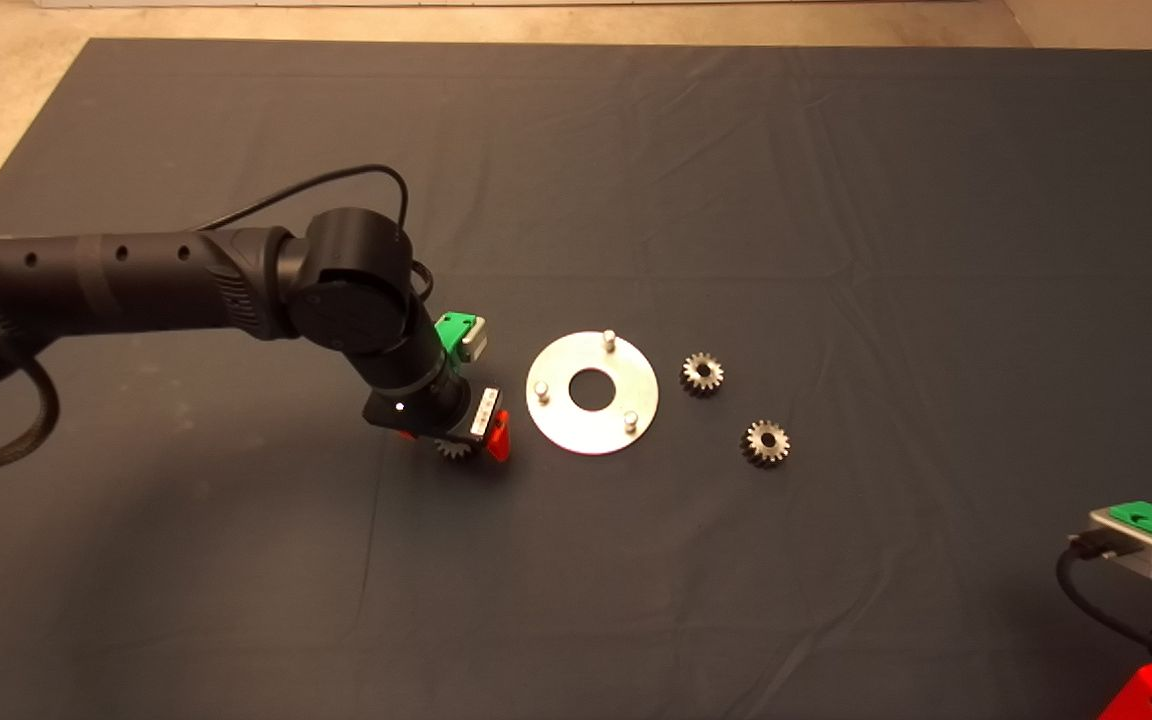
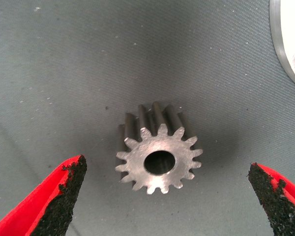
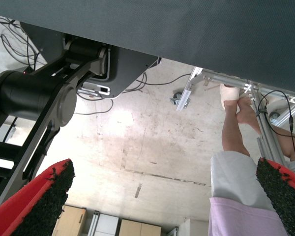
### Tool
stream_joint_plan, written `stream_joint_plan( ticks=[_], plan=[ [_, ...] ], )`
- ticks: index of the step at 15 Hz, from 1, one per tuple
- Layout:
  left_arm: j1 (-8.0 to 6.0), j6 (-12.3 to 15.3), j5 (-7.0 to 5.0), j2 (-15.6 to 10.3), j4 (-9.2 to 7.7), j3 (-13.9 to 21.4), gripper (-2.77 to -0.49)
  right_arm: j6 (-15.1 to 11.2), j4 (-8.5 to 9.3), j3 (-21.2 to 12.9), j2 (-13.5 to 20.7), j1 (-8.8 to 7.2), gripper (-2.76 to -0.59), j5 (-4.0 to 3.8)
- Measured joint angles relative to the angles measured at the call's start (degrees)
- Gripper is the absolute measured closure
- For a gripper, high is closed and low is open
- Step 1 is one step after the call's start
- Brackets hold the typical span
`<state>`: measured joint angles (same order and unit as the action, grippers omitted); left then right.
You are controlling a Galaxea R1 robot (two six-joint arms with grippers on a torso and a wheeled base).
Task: Install three planetary gears onto the carrier pins
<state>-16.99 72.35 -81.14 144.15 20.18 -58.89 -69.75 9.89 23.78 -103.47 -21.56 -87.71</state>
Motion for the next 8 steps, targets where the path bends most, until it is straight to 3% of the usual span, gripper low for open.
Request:
stream_joint_plan(
  ticks=[8],
  plan=[
    [0.00, 0.00, -0.34, 0.09, 0.05, -1.02, -2.09, 0.00, 0.00, 0.00, 0.00, 0.01, -2.76, 0.01]
  ],
)
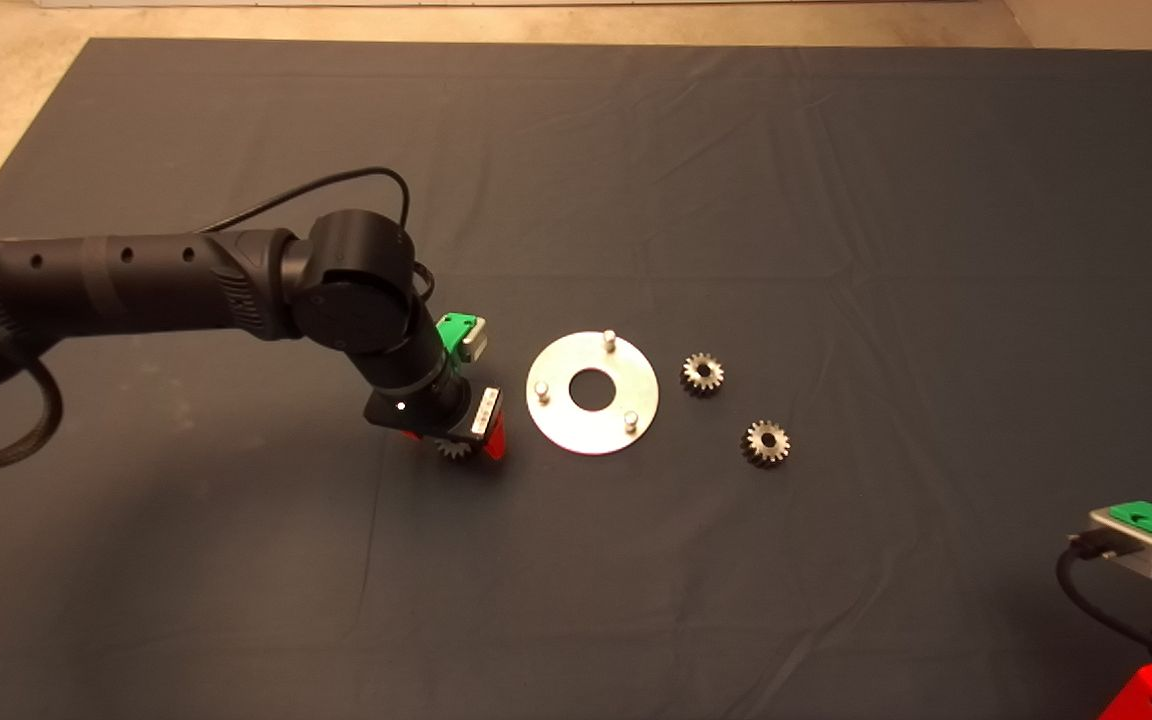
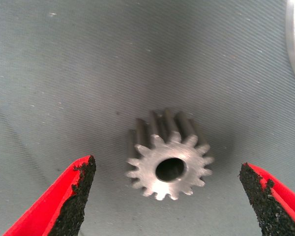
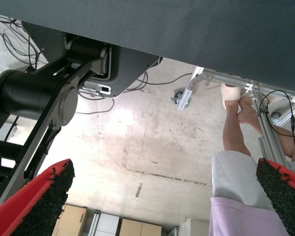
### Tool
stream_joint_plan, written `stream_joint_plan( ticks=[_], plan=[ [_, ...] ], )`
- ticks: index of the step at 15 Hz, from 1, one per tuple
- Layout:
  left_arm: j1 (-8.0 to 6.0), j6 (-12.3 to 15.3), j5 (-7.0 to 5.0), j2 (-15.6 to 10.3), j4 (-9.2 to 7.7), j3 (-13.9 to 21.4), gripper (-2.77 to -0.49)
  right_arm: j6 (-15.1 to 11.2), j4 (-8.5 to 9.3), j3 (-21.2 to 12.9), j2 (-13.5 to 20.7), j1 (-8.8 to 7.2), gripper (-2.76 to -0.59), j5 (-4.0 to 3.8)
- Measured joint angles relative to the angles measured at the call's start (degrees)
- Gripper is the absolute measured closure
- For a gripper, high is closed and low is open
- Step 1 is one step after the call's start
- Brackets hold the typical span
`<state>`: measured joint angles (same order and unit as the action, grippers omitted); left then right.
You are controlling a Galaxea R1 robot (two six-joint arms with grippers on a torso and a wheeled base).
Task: Install three planetary gears onto the carrier pins
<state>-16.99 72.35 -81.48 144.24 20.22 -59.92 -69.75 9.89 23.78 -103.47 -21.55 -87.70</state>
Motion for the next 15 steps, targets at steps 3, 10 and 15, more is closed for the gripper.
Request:
stream_joint_plan(
  ticks=[3, 10, 15],
  plan=[
    [0.00, 0.02, 0.00, 0.25, -0.01, -0.05, -2.03, 0.00, 0.00, 0.00, 0.01, 0.00, -2.76, -0.01],
    [0.49, 0.02, -0.13, 0.26, 0.00, -0.74, -1.80, 0.00, 0.00, 0.00, 0.00, -0.02, -2.76, 0.00],
    [0.82, 0.00, -0.13, 0.26, -0.02, -0.77, -1.80, 0.00, 0.00, 0.00, 0.00, 0.00, -2.76, 0.00]
  ],
)
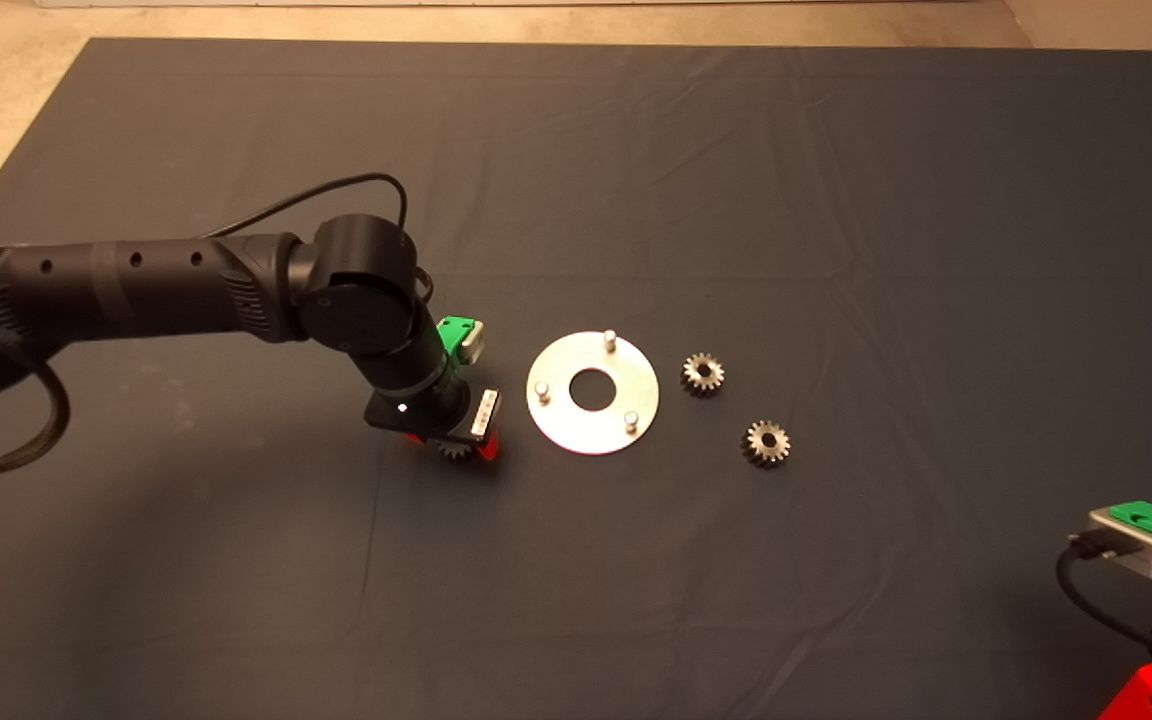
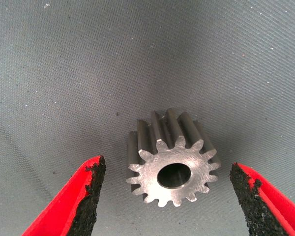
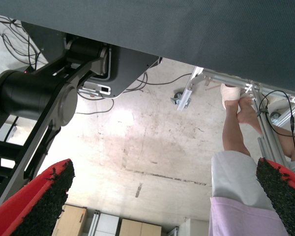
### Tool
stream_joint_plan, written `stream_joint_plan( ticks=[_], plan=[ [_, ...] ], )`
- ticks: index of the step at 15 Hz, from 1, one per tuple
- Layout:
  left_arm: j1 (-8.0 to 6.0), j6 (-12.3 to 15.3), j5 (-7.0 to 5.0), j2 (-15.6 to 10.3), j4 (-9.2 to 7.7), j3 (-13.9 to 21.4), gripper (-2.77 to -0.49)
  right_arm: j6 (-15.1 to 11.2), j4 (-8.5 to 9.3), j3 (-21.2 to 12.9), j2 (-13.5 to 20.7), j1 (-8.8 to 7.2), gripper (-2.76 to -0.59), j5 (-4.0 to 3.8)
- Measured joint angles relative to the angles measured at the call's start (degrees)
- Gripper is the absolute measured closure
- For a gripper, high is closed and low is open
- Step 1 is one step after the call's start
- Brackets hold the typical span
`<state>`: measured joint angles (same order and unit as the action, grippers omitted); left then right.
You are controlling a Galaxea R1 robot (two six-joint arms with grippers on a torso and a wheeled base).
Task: Install three planetary gears onto the carrier pins
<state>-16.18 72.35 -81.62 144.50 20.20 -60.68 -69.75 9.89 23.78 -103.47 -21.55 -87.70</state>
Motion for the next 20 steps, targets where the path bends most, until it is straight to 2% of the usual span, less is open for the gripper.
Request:
stream_joint_plan(
  ticks=[4, 8, 10, 13, 15, 18, 20],
  plan=[
    [0.00, 0.00, -0.02, 1.24, 0.02, -0.76, -1.80, 0.00, 0.00, 0.00, 0.00, 0.00, -2.76, 0.00],
    [0.00, 0.00, -0.07, 1.60, 0.17, -1.13, -1.67, 0.00, 0.01, 0.00, 0.02, -0.02, -2.76, -0.01],
    [0.02, 0.00, -0.64, 1.51, 0.17, -1.16, -1.51, 0.00, 0.00, 0.00, 0.00, 0.00, -2.76, 0.02],
    [0.02, 0.00, -0.83, 1.54, 0.17, -1.22, -1.51, 0.00, 0.00, 0.00, 0.02, -0.02, -2.76, 0.00],
    [0.02, 0.00, -1.18, 1.56, 0.17, -1.22, -1.38, 0.00, 0.00, 0.00, 0.02, 0.00, -2.76, -0.01],
    [0.02, 0.00, -1.87, 1.58, 0.20, -1.63, -1.36, 0.00, 0.00, 0.00, 0.00, -0.02, -2.76, 0.00],
    [0.02, 0.00, -2.00, 1.78, 0.22, -2.21, -1.23, 0.00, 0.00, 0.00, 0.02, -0.02, -2.76, -0.01]
  ],
)
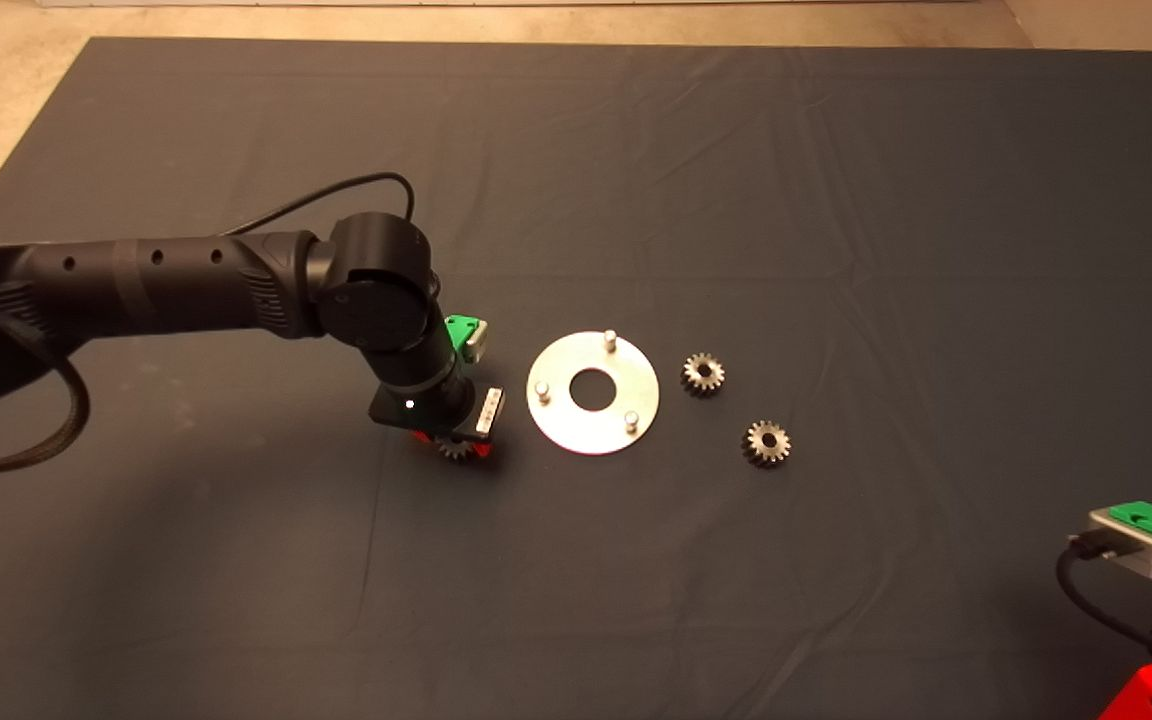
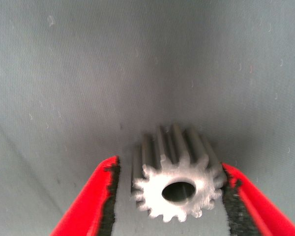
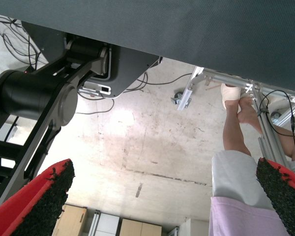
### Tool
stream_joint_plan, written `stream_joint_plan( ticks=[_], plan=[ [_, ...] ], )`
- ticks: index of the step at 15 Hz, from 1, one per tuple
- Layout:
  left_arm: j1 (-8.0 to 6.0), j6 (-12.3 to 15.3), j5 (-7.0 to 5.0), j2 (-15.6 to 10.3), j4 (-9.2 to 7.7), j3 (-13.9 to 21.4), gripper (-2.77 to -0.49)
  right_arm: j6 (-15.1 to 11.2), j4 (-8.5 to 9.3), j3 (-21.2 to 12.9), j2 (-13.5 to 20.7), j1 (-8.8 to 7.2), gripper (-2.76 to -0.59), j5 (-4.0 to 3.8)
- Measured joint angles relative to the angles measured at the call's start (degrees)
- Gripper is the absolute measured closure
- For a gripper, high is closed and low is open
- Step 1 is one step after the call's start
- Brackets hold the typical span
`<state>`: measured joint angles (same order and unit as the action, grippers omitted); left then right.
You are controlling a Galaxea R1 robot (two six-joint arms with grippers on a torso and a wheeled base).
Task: Install three planetary gears onto the carrier pins
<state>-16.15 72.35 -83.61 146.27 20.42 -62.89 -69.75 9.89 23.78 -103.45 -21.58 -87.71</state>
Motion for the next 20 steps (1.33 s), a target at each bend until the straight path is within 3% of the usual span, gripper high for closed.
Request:
stream_joint_plan(
  ticks=[17, 20],
  plan=[
    [0.00, 0.00, -0.43, 0.09, -0.02, -0.01, -0.96, 0.00, 0.02, 0.00, -0.02, 0.02, -2.76, 0.01],
    [-0.05, 0.44, -2.38, 0.11, -0.06, -0.04, -0.96, 0.00, 0.02, 0.00, -0.02, 0.00, -2.76, 0.00]
  ],
)
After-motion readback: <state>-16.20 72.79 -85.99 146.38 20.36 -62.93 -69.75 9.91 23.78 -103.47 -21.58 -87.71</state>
